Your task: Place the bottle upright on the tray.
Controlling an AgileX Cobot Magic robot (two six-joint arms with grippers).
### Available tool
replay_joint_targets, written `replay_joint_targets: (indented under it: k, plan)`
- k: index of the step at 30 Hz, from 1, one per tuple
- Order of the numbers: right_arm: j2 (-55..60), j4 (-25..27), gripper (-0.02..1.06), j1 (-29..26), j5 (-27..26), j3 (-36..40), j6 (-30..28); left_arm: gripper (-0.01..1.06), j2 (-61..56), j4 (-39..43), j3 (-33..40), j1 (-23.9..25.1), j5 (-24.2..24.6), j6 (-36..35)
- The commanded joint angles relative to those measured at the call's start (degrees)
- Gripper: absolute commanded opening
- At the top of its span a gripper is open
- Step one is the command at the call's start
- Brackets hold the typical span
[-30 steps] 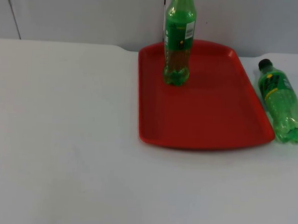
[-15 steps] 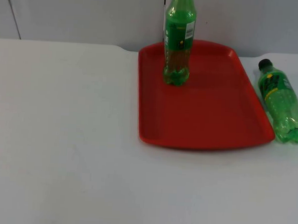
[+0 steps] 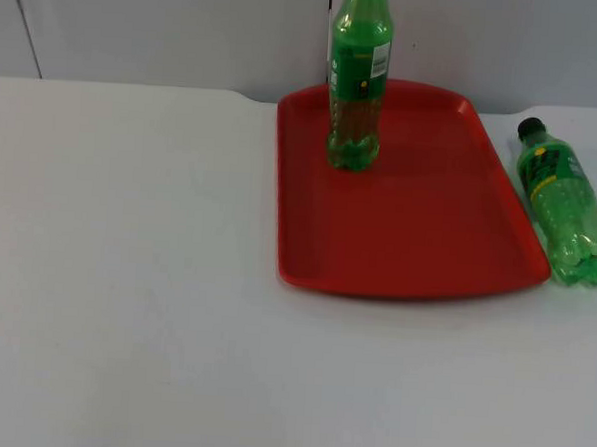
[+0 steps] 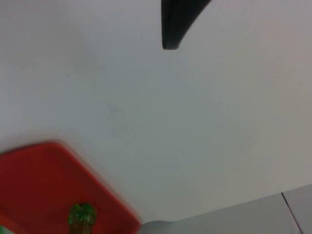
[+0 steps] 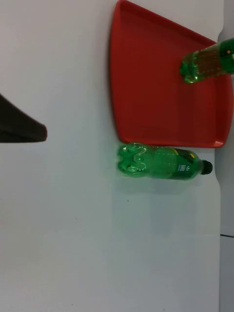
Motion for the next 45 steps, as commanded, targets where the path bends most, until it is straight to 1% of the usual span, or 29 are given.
replay_joint_targets:
  k: [1, 7, 12, 14, 18, 21, 22, 24, 26, 29, 30, 35, 36, 37, 39, 42, 43, 45]
  plan:
    - [-0.2, -0.2, 1.05, 0.1, -0.2, 0.1, -0.5, 1.05, -0.2, 0.0, 0.3, -0.1, -0.6, -0.2]
    - [0.2, -0.2, 1.05, 0.1, -0.3, 0.1, -0.5, 1.05, -0.2, 0.0, 0.3, -0.1, -0.6, -0.2]
    - [8.1, 1.5, 1.05, 0.1, -0.6, -0.1, -0.5, 1.05, -0.2, 0.0, 0.3, -0.1, -0.6, -0.2]
    - [9.1, 1.6, 1.05, 0.1, -0.7, -0.1, -0.5, 1.05, -0.2, 0.0, 0.3, -0.1, -0.6, -0.2]
    - [18.4, 2.7, 1.05, 0.1, -2.4, -2.8, -0.5, 1.05, -0.2, 0.0, 0.3, -0.1, -0.6, -0.2]
    - [21.2, 3.0, 1.05, 0.1, -3.6, -4.2, -0.5, 1.05, -0.2, 0.0, 0.3, -0.1, -0.7, -0.2]
    - [24.5, 3.0, 1.05, 0.1, -4.6, -5.9, -0.5, 1.05, -0.2, 0.0, 0.3, -0.1, -0.7, -0.2]
    - [25.6, 3.0, 1.05, 0.1, -4.8, -6.4, -0.6, 1.05, -0.2, 0.0, 0.3, -0.1, -0.7, -0.2]
    - [31.1, 3.0, 1.05, 0.1, -6.6, -8.8, -0.8, 1.05, -0.2, 0.0, 0.3, -0.1, -0.7, -0.2]
    - [38.8, 3.0, 1.05, 0.1, -6.8, -12.4, -0.8, 1.05, -0.2, 0.0, 0.3, -0.1, -0.7, -0.2]
    - [38.8, 3.0, 1.05, 0.1, -6.8, -12.4, -0.8, 1.05, -0.2, 0.0, 0.3, -0.1, -0.7, -0.2]
    - [53.0, 3.0, 1.05, 0.1, -7.8, -19.5, -0.8, 1.05, -0.2, 0.0, 0.3, -0.1, -0.7, -0.2]
    - [53.0, 3.0, 1.05, 0.1, -7.8, -19.5, -0.8, 1.05, -0.2, 0.0, 0.3, -0.1, -0.7, -0.2]
    - [55.5, 3.0, 1.05, 0.1, -8.6, -20.7, -0.8, 1.05, -0.2, 0.0, 0.3, -0.1, -0.7, -0.2]
    - [61.8, 3.0, 1.05, 0.1, -9.5, -24.0, -0.9, 1.05, -0.2, 0.0, 0.3, -0.1, -0.7, -0.2]
    - [69.6, 3.0, 1.05, 0.1, -9.5, -28.6, -1.9, 1.05, -0.2, 0.0, 0.3, -0.1, -0.7, -0.2]
    - [69.6, 3.0, 1.05, 0.1, -9.5, -28.6, -1.9, 1.05, -0.2, 0.0, 0.3, -0.1, -0.7, -0.2]
    - [74.8, 3.0, 1.05, 0.1, -9.5, -32.0, -2.5, 1.05, -0.2, 0.0, 0.3, -0.1, -0.7, -0.2]
